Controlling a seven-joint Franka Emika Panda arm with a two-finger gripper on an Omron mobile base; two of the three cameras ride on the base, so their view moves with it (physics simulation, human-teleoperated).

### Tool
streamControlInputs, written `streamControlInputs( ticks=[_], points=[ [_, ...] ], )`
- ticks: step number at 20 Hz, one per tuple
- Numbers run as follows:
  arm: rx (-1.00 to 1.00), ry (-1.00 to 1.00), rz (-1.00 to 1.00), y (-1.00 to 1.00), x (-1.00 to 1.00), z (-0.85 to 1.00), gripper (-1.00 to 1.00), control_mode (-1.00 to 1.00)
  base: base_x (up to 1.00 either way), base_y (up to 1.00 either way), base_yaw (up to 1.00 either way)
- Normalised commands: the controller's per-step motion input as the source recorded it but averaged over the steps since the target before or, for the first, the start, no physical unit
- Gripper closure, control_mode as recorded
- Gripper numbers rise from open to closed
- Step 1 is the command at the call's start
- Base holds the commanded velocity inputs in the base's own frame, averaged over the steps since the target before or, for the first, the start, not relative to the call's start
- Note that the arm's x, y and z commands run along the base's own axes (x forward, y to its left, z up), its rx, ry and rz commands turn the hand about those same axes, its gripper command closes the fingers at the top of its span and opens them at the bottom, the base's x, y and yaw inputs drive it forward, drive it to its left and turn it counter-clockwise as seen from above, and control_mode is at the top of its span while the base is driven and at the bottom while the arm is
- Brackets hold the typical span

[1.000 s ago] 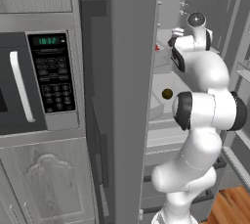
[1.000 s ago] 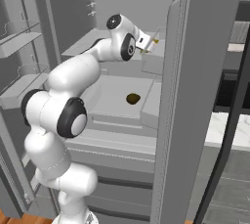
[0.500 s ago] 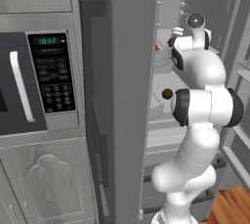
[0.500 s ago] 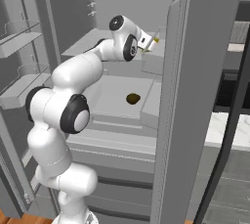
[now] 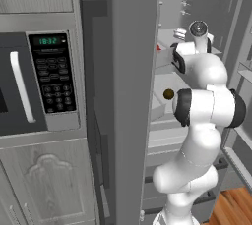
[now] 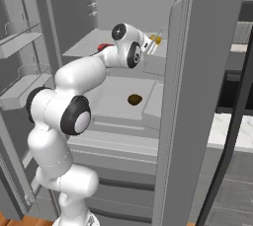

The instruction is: Take the cheese, steak, and avocado from the fridge and place them on the plate on the dining counter to create an appetizer plate.

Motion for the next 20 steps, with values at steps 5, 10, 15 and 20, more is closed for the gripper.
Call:
streamControlInputs(
  ticks=[5,10,15,20],
  points=[
    [0.00,0.02,0.00,-0.01,0.05,0.00,1.00,-1.00,0.00,0.00,0.00],
    [0.00,0.19,0.00,0.08,-0.26,0.00,1.00,-1.00,0.00,0.00,0.00],
    [-0.03,0.15,0.00,0.51,-0.84,0.05,1.00,-1.00,0.00,0.00,0.00],
    [-0.07,-0.02,0.04,0.69,-1.00,0.00,1.00,-1.00,0.00,0.00,0.00]
  ],
)
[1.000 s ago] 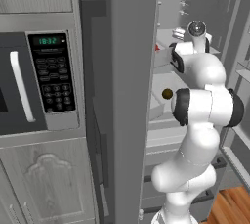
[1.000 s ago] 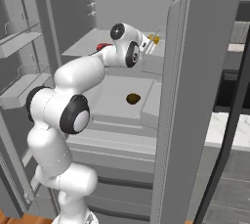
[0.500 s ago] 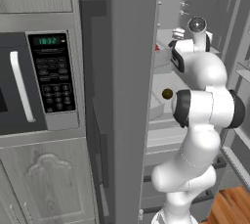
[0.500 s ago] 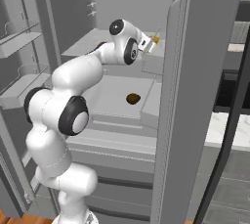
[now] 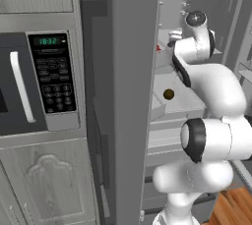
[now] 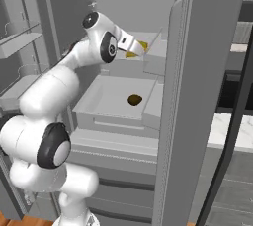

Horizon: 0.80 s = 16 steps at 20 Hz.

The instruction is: Take the cheese, steak, and avocado from the fridge and place them on the plate on the dining counter to create an appetizer plate.

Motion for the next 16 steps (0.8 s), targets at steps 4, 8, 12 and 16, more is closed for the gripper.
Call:
streamControlInputs(
  ticks=[4,8,12,16],
  points=[
    [-0.07,-0.20,0.11,0.63,-1.00,0.00,1.00,-1.00,0.00,0.00,0.00],
    [-0.02,-0.26,0.15,0.04,-1.00,0.07,1.00,-1.00,0.00,0.00,0.00],
    [0.00,-0.20,0.17,-0.34,-1.00,0.35,1.00,-1.00,0.00,0.00,0.00],
    [0.00,-0.08,0.19,-0.07,-1.00,0.28,1.00,-1.00,0.00,0.00,0.00]
  ],
)
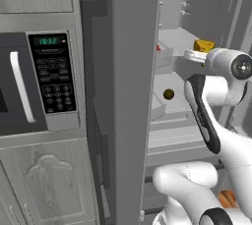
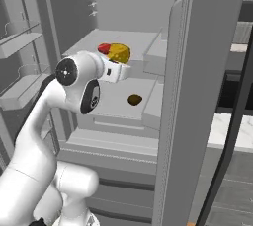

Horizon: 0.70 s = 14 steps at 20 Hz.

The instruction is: Take the cheese, steak, and avocado from the fridge and place them on the plate on the dining counter to create an appetizer plate.

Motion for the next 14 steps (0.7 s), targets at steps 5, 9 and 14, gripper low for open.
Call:
streamControlInputs(
  ticks=[5,9,14],
  points=[
    [-0.01,0.00,0.23,0.06,-1.00,0.22,1.00,-1.00,0.00,0.00,0.00],
    [0.00,0.00,0.23,0.15,-0.94,0.12,1.00,-1.00,0.00,0.00,0.00],
    [-0.01,0.00,0.14,0.10,-0.59,0.00,1.00,1.00,-0.40,0.07,0.09]
  ],
)
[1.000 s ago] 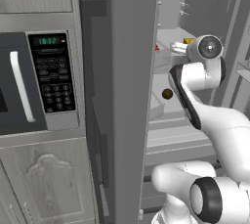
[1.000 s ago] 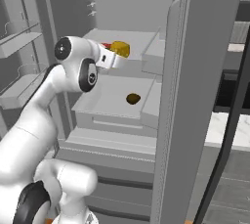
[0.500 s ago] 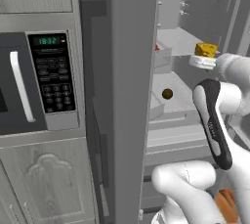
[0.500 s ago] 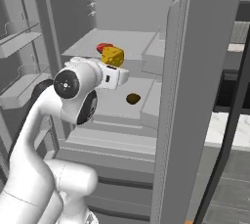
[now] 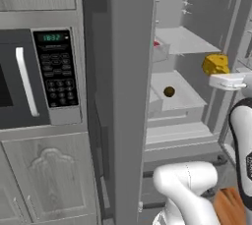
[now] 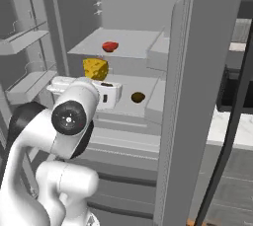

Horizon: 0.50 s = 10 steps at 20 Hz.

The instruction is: Take the cheese, steak, and avocado from the fridge and place them on the plate on the dining counter to create an appetizer plate.

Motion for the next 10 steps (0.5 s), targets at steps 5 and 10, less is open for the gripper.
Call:
streamControlInputs(
  ticks=[5,10],
  points=[
    [0.00,0.00,0.00,0.00,0.00,0.00,1.00,1.00,-1.00,0.29,0.17],
    [0.00,0.00,0.00,0.00,0.00,0.00,1.00,1.00,-1.00,0.49,0.06]
  ],
)
